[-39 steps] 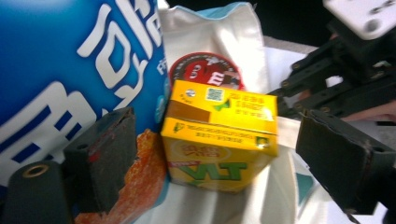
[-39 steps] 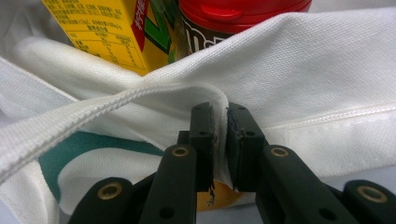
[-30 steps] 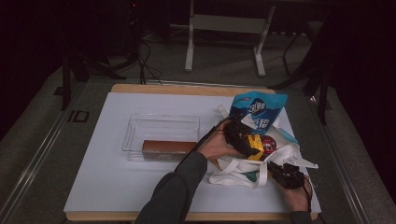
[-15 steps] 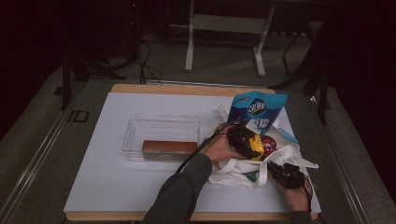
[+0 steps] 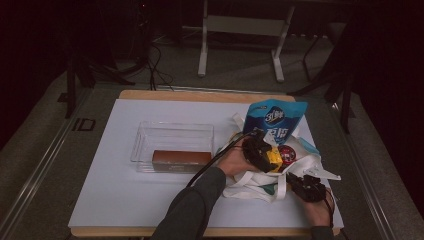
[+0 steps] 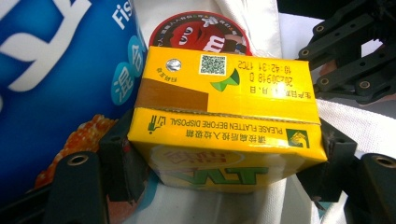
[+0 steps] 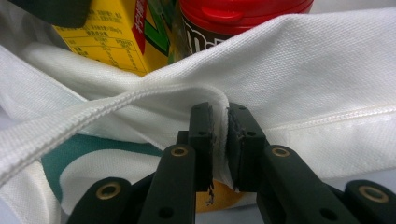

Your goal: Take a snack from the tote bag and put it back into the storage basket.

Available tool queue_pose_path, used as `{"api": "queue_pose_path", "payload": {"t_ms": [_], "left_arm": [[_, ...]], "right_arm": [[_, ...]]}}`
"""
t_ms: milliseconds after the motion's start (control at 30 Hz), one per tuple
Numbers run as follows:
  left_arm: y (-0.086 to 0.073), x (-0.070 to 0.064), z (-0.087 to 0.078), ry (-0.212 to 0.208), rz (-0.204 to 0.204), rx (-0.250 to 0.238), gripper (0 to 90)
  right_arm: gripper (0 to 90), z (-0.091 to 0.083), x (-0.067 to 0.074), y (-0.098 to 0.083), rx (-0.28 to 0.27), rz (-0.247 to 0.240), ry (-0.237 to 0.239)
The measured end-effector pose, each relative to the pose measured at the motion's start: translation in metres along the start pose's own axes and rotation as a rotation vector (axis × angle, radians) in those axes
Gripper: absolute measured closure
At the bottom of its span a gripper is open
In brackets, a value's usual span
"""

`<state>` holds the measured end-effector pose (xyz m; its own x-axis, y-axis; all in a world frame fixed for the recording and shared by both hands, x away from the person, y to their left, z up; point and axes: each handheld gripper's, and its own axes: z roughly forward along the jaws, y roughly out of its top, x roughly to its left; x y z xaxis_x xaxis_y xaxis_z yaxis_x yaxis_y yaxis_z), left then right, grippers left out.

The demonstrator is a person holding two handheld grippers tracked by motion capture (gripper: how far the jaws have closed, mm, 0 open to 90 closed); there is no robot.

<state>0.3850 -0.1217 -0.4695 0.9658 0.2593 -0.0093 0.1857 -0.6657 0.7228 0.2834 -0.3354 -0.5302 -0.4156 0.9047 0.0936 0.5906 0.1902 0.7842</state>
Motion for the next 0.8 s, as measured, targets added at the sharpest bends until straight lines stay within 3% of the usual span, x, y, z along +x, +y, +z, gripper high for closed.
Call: {"api": "queue_pose_path", "payload": {"t_ms": [300,800], "left_arm": [[0.003,-0.004,-0.006,0.028,0.008,0.029,29.1],[0.018,-0.007,-0.04,0.057,0.008,-0.042,29.2]], "right_arm": [[80.6,0.0,0.0,0.0,0.001,0.0,0.002],[80.6,0.0,0.0,0.0,-0.001,0.002,0.002]]}}
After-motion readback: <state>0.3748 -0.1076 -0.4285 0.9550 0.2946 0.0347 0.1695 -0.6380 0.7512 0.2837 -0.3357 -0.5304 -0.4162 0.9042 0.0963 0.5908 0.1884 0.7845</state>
